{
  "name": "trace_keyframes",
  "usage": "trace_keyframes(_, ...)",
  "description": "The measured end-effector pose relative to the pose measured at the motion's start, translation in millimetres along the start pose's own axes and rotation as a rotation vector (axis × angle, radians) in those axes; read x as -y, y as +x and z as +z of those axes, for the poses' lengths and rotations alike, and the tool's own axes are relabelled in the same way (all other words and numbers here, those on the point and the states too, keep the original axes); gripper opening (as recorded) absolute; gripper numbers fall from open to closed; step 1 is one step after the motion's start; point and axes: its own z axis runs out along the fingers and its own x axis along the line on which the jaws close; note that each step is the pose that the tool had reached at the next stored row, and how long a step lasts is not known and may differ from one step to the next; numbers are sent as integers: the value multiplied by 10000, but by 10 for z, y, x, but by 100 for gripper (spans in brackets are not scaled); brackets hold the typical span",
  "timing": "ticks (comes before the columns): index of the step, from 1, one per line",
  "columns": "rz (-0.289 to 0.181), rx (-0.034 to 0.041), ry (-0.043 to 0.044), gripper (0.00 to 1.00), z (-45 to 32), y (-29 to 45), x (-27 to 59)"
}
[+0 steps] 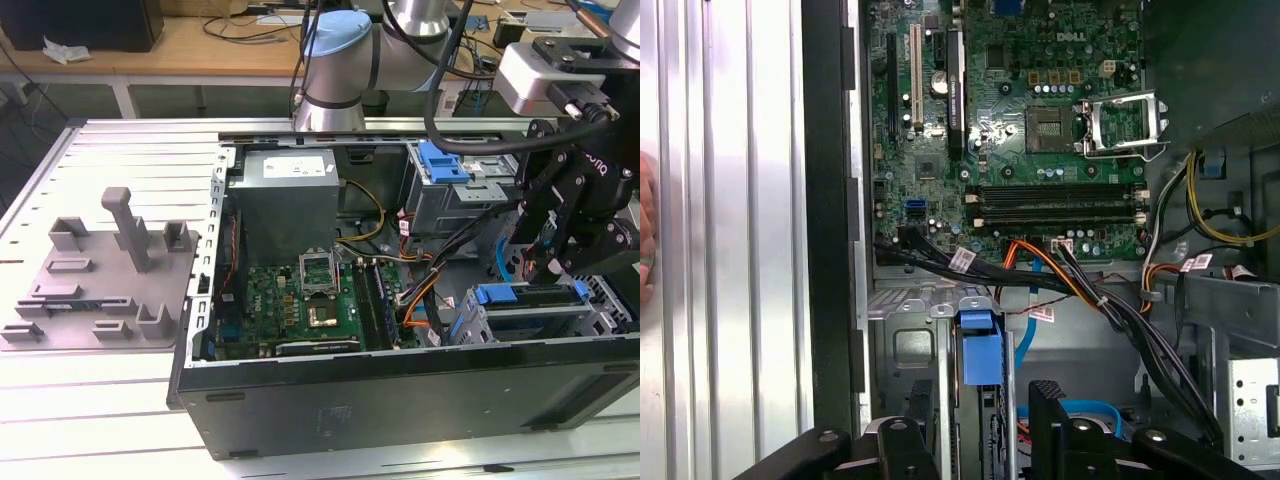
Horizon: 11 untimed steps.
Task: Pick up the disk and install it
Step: 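Insert the first disk wire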
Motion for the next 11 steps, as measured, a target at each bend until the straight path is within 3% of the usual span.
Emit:
trace_keyframes(5, 0, 6, 0, 51, 4, -6, 0)
trace_keyframes(7, 1, -41, 4, 51, 2, -89, -5)
trace_keyframes(8, 4, -124, 6, 51, 3, -154, -11)
trace_keyframes(9, 7, -369, 12, 51, 4, -257, -21)
trace_keyframes(10, 10, -558, 15, 51, 6, -320, -29)
trace_keyframes(11, 12, -660, 17, 51, 6, -351, -33)
